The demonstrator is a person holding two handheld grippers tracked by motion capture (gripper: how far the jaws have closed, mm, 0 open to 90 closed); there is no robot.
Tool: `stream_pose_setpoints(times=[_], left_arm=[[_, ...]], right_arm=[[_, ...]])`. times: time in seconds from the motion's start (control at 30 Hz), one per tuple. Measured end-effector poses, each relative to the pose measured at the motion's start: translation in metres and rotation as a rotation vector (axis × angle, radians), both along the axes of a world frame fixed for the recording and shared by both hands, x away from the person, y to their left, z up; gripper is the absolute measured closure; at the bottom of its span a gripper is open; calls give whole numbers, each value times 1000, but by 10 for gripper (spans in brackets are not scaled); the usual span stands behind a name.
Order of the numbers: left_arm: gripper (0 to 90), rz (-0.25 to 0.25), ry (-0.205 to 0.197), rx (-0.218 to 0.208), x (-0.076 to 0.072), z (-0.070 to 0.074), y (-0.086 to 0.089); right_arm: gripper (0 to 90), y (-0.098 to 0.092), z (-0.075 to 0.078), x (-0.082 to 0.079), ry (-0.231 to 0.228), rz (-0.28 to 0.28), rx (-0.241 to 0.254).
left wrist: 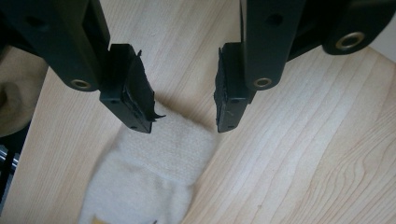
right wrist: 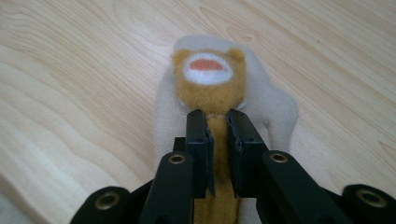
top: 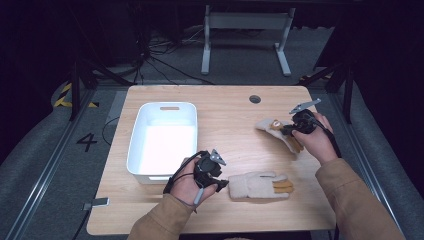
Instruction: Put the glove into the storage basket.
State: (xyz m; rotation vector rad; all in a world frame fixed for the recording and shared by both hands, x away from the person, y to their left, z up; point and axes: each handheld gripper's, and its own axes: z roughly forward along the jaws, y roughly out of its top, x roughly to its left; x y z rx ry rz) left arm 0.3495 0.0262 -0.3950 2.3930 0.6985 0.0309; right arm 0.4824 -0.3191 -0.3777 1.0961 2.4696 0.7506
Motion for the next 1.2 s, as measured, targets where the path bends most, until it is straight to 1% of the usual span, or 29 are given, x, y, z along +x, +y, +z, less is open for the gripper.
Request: stream_pose_setpoints(times=[0.23, 0.33, 0.4, 0.57, 0.67, 0.73, 1.0, 1.2], left_arm=[[580, -15, -7, 3, 1, 0, -5], [580, -16, -8, 0, 2, 1, -6], [580, -13, -8, -2, 1, 1, -7], [580, -15, -12, 0, 1, 2, -6], [581, 2, -12, 2, 1, 3, -5], [584, 11, -13, -1, 0, 3, -5], [585, 20, -18, -7, -1, 5, -3], [588, 25, -23, -11, -2, 7, -2]], right_arm=[[801, 0, 16, -21, -21, 37, 22], [800, 2, 23, -32, -36, 63, 23], [799, 4, 28, -39, -39, 86, 31], [798, 7, 37, -55, -62, 140, 41], [798, 10, 42, -65, -64, 168, 47], [798, 12, 43, -71, -66, 183, 52], [797, 19, 46, -98, -76, 246, 78], [797, 26, 37, -115, -71, 295, 105]])
